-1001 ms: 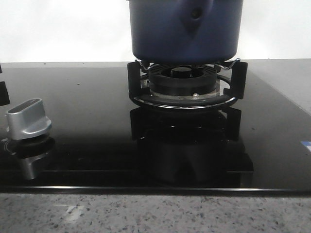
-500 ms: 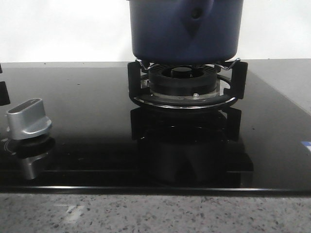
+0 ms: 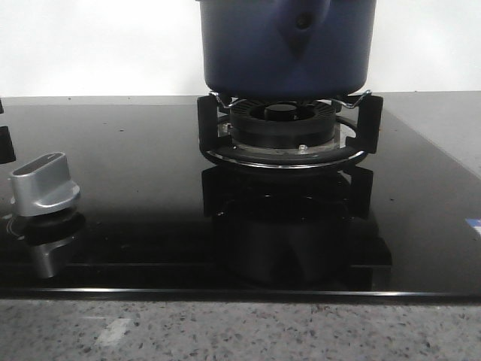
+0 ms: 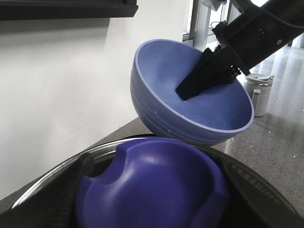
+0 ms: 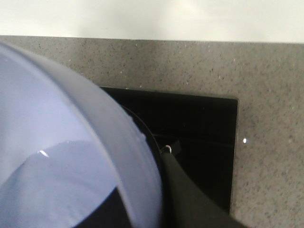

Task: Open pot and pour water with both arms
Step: 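Lift the bowl with the right gripper and carry it over the pot, then tilt the bowl with the right gripper to pour water into the pot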

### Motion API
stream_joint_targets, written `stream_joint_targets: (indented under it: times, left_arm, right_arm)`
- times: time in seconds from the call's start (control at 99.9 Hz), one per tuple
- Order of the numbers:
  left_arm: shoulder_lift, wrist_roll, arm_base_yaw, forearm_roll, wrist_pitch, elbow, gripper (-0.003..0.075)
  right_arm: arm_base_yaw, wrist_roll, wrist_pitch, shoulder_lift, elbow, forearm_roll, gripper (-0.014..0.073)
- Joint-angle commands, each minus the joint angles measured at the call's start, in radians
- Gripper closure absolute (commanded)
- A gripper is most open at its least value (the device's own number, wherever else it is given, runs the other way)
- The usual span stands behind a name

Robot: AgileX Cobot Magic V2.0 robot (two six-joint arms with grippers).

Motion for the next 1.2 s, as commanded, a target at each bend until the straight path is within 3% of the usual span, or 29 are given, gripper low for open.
stream_joint_targets:
  times: [0.0, 0.26, 0.671, 1.191]
  left_arm:
    - [-0.037, -0.003, 0.004, -0.085, 0.02, -0.031, 0.0416]
    - [-0.037, -0.003, 0.004, -0.085, 0.003, -0.031, 0.0416]
    - [-0.037, -0.003, 0.004, -0.085, -0.008, -0.031, 0.0416]
    - [-0.037, -0.003, 0.004, -0.081, -0.008, -0.031, 0.0416]
  right_arm:
    - [0.017, -0.003, -0.11, -0.037, -0.037, -0.051, 0.0655]
    - [0.053, -0.003, -0.135, -0.037, -0.037, -0.181, 0.0655]
    - [0.08, -0.003, -0.158, -0.037, -0.037, -0.263, 0.0655]
    - [0.229, 0.107, -0.144, 0.01, -0.037, -0.636, 0.0639]
